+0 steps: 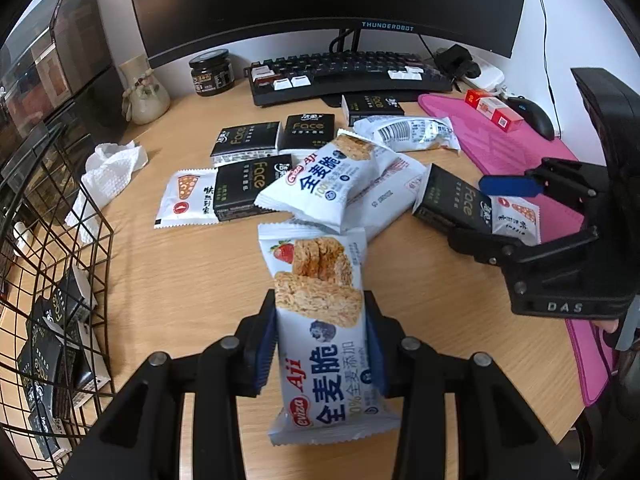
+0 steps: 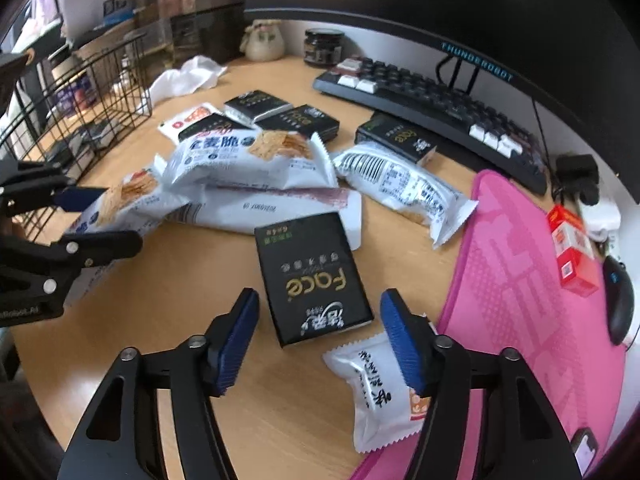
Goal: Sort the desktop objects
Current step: 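Grasp a black Face tissue pack with the right gripper while the left gripper holds the Aji packet, then carry the Aji packet and tissue pack over the wire basket and open both grippers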
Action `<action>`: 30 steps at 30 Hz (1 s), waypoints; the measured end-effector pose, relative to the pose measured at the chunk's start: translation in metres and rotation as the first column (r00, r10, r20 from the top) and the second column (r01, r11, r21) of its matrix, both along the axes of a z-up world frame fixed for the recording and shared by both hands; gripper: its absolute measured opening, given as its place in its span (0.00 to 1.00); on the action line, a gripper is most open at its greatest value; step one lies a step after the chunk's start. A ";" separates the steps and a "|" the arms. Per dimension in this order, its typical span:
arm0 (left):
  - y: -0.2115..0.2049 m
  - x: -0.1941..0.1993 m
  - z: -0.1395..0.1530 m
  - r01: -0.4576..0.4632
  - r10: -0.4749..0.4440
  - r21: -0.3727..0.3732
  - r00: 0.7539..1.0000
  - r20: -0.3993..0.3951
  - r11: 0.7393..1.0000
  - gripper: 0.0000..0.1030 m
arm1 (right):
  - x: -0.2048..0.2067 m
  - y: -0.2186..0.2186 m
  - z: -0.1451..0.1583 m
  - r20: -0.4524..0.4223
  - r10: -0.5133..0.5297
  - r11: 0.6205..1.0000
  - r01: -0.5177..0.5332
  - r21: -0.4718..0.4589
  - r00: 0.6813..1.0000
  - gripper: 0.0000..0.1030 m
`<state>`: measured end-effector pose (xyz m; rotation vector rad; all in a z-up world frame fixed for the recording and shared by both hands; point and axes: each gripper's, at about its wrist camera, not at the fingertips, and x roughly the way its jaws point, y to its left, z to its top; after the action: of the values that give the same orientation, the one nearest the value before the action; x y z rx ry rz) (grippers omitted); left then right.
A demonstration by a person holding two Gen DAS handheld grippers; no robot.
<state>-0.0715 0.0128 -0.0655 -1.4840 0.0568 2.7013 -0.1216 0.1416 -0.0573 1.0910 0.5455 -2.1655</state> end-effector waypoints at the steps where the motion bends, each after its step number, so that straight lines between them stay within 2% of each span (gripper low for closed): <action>1: 0.000 0.000 0.000 -0.001 0.001 0.001 1.000 0.001 1.000 0.42 | -0.002 0.000 0.000 0.002 -0.003 1.000 0.003 -0.005 1.000 0.64; 9: -0.002 -0.001 -0.002 -0.006 0.006 0.001 1.000 0.005 1.000 0.42 | -0.018 -0.009 -0.008 0.042 0.012 1.000 -0.010 -0.026 0.999 0.64; 10: -0.002 -0.001 -0.002 -0.006 0.006 0.001 1.000 0.004 1.000 0.42 | -0.017 -0.009 -0.008 0.049 0.018 0.999 -0.017 -0.032 0.999 0.60; 12: -0.002 -0.001 -0.002 -0.010 0.010 0.001 1.000 0.003 1.000 0.42 | -0.015 -0.009 -0.006 0.046 0.018 0.999 -0.017 -0.033 0.999 0.47; 20: 0.000 0.002 0.006 -0.003 0.003 -0.005 1.000 -0.013 1.000 0.42 | -0.005 -0.008 0.008 0.027 0.017 0.999 -0.016 -0.049 0.999 0.46; 24: 0.000 0.007 0.024 -0.003 0.002 -0.013 0.999 -0.053 1.000 0.42 | 0.004 -0.008 0.028 -0.002 0.022 0.997 -0.022 -0.078 1.000 0.46; 30: -0.007 0.024 0.070 -0.021 0.017 -0.022 0.987 -0.162 1.000 0.42 | 0.029 -0.024 0.071 -0.074 0.068 0.989 -0.077 -0.125 0.995 0.46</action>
<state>-0.0478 0.0059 0.0045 -1.2737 0.0834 2.8401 -0.0922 0.1180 0.0139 0.9167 0.4628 -2.1500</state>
